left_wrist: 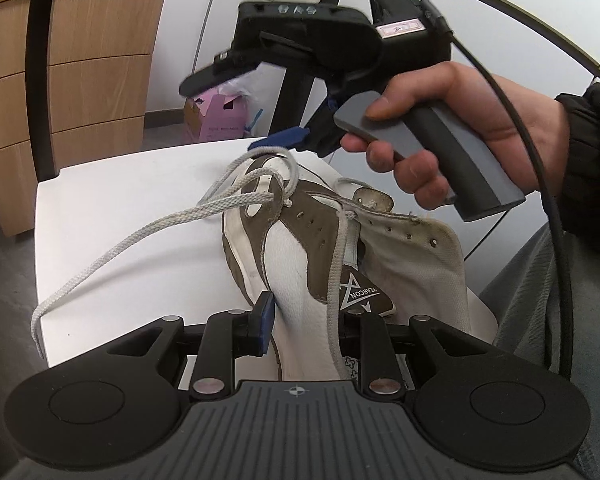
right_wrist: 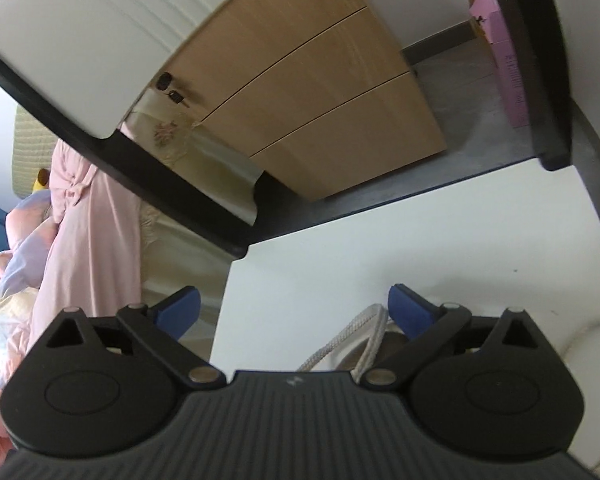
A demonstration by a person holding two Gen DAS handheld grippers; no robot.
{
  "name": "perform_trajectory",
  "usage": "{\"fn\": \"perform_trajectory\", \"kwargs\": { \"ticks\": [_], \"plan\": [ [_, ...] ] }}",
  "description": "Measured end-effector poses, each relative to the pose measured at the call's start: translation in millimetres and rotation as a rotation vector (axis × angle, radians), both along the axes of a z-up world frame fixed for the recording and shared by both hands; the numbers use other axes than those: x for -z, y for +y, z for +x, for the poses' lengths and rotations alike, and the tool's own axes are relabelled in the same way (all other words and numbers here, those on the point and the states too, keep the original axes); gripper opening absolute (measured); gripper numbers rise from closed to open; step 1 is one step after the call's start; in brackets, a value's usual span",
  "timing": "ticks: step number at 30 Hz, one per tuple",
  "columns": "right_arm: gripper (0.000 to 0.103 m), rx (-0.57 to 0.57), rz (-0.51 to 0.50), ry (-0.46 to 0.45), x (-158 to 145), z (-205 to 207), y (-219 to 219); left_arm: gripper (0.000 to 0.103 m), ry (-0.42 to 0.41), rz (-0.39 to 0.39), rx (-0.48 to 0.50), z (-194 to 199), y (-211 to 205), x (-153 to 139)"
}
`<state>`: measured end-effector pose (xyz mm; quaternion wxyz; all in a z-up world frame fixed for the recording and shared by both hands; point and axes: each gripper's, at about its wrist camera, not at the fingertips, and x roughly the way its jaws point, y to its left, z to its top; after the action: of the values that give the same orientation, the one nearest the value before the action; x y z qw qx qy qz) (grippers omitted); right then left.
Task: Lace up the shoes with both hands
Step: 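Lower the open right gripper to the loose lace end on the seat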
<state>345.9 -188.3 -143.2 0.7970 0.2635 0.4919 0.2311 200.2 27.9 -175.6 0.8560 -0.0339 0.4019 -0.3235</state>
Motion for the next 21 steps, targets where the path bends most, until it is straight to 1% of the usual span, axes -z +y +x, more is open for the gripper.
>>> {"fn": "perform_trajectory", "kwargs": {
  "ticks": [4,6,7,8,9,10,12,13,15,17,18,20,21],
  "plan": [
    [0.100,-0.055,0.154,0.056,-2.6,-1.2,4.0,0.027,0.003,-0.013,-0.007,-0.4,1.5,1.7],
    [0.101,-0.085,0.260,0.065,-7.0,-6.4,6.1,0.027,0.004,-0.017,-0.012,-0.6,1.8,2.4],
    [0.101,-0.084,0.330,0.053,-11.5,-10.9,4.8,0.027,0.002,-0.016,-0.014,-1.0,1.6,2.3],
    [0.100,-0.083,0.380,0.024,-19.3,-16.2,3.4,0.027,0.000,-0.014,-0.017,-1.4,1.3,2.3],
    [0.100,-0.083,0.406,-0.024,-30.7,-22.3,2.0,0.027,-0.001,-0.013,-0.020,-1.8,1.0,2.2],
    [0.100,-0.089,0.395,-0.081,-43.6,-28.7,1.9,0.027,-0.002,-0.014,-0.025,-2.5,0.9,2.3],
    [0.100,-0.123,0.279,-0.203,-71.4,-41.3,6.3,0.027,-0.004,-0.016,-0.034,-3.7,1.0,2.5],
    [0.100,-0.151,0.206,-0.243,-81.7,-46.5,11.9,0.027,-0.006,-0.017,-0.037,-4.3,1.0,2.7],
    [0.100,-0.209,0.081,-0.293,-94.9,-56.5,25.0,0.027,-0.007,-0.015,-0.044,-5.1,0.7,2.5],
    [0.100,-0.273,-0.008,-0.298,-99.9,-63.4,38.5,0.027,-0.011,-0.007,-0.047,-5.2,-0.2,2.3],
    [0.098,-0.292,-0.027,-0.292,-101.2,-64.9,42.8,0.027,-0.012,-0.004,-0.047,-5.6,-0.5,2.0],
    [0.087,-0.296,-0.017,-0.277,-103.9,-64.4,46.1,0.027,-0.016,0.002,-0.046,-7.5,-0.2,1.4],
    [0.085,-0.277,-0.015,-0.272,-105.6,-62.1,46.9,0.027,-0.018,0.003,-0.046,-8.2,0.6,1.6]
  ]
}}
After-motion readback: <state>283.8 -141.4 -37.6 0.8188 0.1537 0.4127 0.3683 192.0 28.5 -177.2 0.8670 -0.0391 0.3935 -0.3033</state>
